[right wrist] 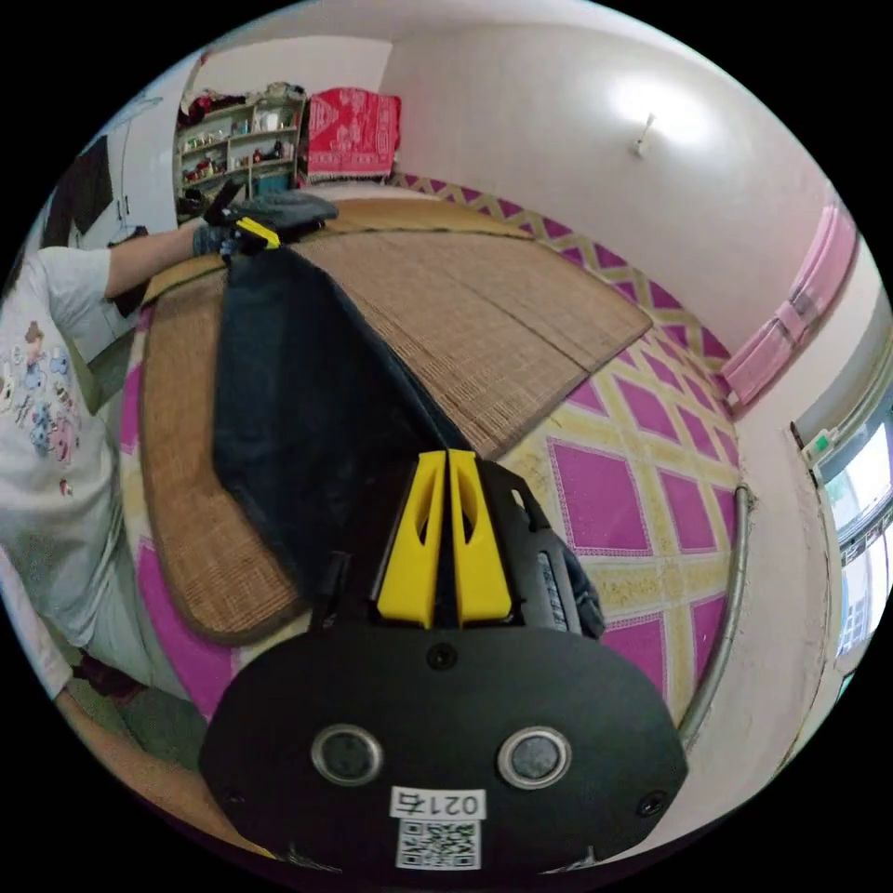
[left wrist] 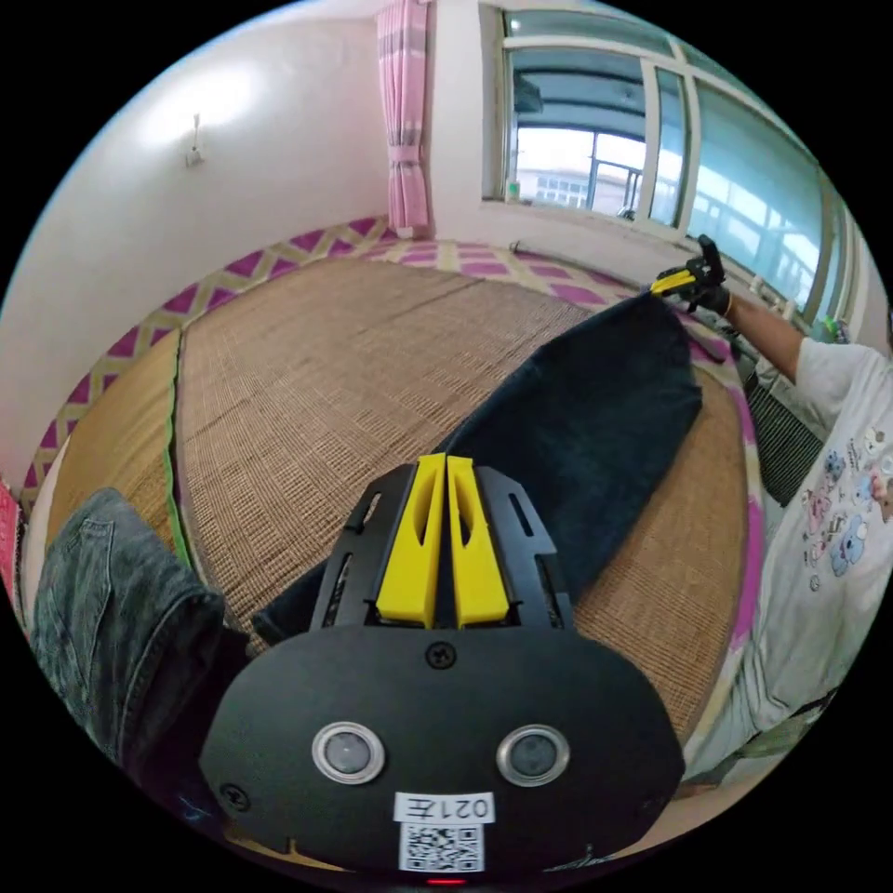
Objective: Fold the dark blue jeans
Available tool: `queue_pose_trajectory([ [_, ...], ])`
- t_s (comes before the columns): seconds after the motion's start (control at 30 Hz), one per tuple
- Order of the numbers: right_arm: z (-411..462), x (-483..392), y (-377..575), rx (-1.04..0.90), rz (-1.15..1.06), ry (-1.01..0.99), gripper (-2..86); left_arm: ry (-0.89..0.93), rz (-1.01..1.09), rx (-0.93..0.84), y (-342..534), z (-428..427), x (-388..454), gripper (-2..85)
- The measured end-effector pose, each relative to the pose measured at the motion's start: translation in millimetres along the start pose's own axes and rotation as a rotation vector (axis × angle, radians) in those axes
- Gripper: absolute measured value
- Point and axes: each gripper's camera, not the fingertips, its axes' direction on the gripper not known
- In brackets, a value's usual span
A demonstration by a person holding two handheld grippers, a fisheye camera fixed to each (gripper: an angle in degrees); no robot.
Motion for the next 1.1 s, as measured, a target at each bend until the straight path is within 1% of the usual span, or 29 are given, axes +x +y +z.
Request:
queue_pose_trajectory([
  [0.03, -30, -16, 11, 0.055, -0.003, 0.004, -0.5, 0.006, 0.006, 0.036, 7, -15, 7, -0.9],
  [0.1, -75, -47, 33, 0.123, -0.028, 0.005, -0.5, 0.032, 0.022, 0.142, 38, -76, 40, -0.9],
  [0.13, -103, -71, 49, 0.144, -0.051, 0.004, -0.5, 0.039, 0.032, 0.159, 47, -90, 50, -0.9],
  [0.2, -133, -108, 74, 0.135, -0.089, 0.007, -0.5, 0.072, 0.051, 0.196, 83, -137, 91, -0.9],
  [0.23, -144, -133, 90, 0.102, -0.106, -0.005, -0.5, 0.085, 0.049, 0.195, 92, -145, 101, -0.9],
  [0.27, -146, -145, 98, 0.077, -0.113, -0.011, -0.5, 0.101, 0.037, 0.181, 111, -156, 120, -0.9],
  [0.33, -133, -184, 132, -0.04, -0.109, -0.038, -0.5, 0.122, -0.008, 0.152, 139, -160, 143, -0.9],
  [0.4, -113, -200, 157, -0.094, -0.07, -0.07, -0.5, 0.171, -0.108, 0.085, 179, -146, 157, -0.9],
  [0.5, -76, -204, 192, -0.1, 0.042, -0.114, -0.5, 0.219, -0.249, 0.043, 218, -127, 160, -0.9],
  [0.57, -64, -199, 202, -0.09, 0.113, -0.145, -0.5, 0.25, -0.302, 0.073, 229, -134, 158, -0.9],
  [0.63, -71, -192, 200, -0.111, 0.139, -0.169, -0.7, 0.252, -0.306, 0.1, 232, -154, 157, -0.8],
  [0.7, -86, -188, 191, -0.131, 0.102, -0.191, -0.9, 0.173, -0.331, 0.18, 233, -189, 151, -0.4],
  [0.73, -99, -181, 187, -0.086, 0.101, -0.18, -1.0, 0.132, -0.353, 0.19, 233, -196, 148, -0.2],
  [0.77, -104, -175, 185, -0.053, 0.119, -0.163, -1.0, 0.011, -0.424, 0.164, 234, -204, 138, 0.3],
  [0.8, -111, -161, 182, 0.02, 0.174, -0.123, -1.0, -0.106, -0.514, 0.093, 236, -204, 126, 2.6],
  [0.83, -110, -146, 181, 0.08, 0.238, -0.08, -1.0, -0.142, -0.554, 0.056, 237, -202, 119, 3.8],
  [0.87, -106, -139, 180, 0.091, 0.268, -0.055, -1.0, -0.17, -0.618, -0.012, 241, -194, 106, 4.7],
  [0.93, -77, -117, 178, 0.047, 0.359, 0.054, -1.0, -0.166, -0.661, -0.072, 247, -181, 94, 4.6],
  [0.97, -68, -112, 178, 0.022, 0.382, 0.074, -1.0, -0.212, -0.682, -0.069, 251, -179, 91, 3.0],
  [1.0, -50, -106, 181, -0.055, 0.416, 0.108, -0.9, -0.239, -0.659, -0.091, 252, -179, 91, 0.4],
  [1.03, -29, -104, 184, -0.18, 0.422, 0.145, -0.8, -0.238, -0.655, -0.094, 252, -181, 90, 0.1],
  [1.1, -25, -115, 187, -0.178, 0.379, 0.199, -0.8, -0.215, -0.671, -0.121, 253, -184, 85, -0.6],
])
